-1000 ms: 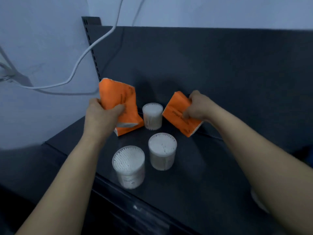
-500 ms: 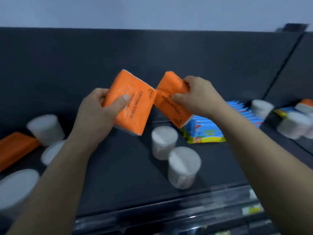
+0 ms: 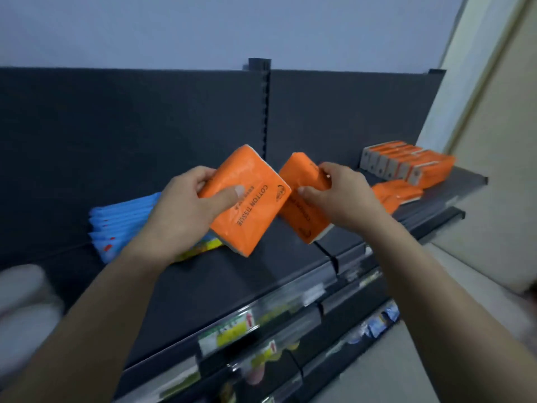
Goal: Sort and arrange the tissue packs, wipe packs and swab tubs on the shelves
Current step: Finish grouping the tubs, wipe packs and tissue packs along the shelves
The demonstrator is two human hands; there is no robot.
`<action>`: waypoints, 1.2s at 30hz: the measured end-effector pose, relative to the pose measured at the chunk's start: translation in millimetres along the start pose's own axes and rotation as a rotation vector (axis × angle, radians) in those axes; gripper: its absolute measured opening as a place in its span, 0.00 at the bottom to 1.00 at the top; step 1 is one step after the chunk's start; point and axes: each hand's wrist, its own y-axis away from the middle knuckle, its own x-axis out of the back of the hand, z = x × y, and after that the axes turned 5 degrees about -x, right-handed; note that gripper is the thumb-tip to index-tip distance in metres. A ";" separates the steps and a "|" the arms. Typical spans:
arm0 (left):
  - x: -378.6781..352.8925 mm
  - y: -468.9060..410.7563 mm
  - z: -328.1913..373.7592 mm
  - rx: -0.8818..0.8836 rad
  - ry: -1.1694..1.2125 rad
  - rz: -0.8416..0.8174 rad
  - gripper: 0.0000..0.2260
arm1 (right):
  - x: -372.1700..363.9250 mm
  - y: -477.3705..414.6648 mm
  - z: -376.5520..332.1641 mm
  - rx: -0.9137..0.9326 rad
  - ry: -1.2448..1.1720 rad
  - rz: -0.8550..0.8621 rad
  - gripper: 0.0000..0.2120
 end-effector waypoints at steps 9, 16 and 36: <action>-172.0 -64.6 30.5 -0.020 0.040 -0.179 0.16 | 81.6 -30.6 163.1 -0.199 0.075 0.056 0.17; -263.7 -120.0 35.9 -0.010 0.071 -0.316 0.17 | 103.6 -69.2 247.2 -0.332 0.082 0.061 0.12; -377.4 -319.6 -17.9 0.076 -0.139 -0.128 0.14 | 97.8 -308.9 337.7 -0.126 0.020 -0.005 0.17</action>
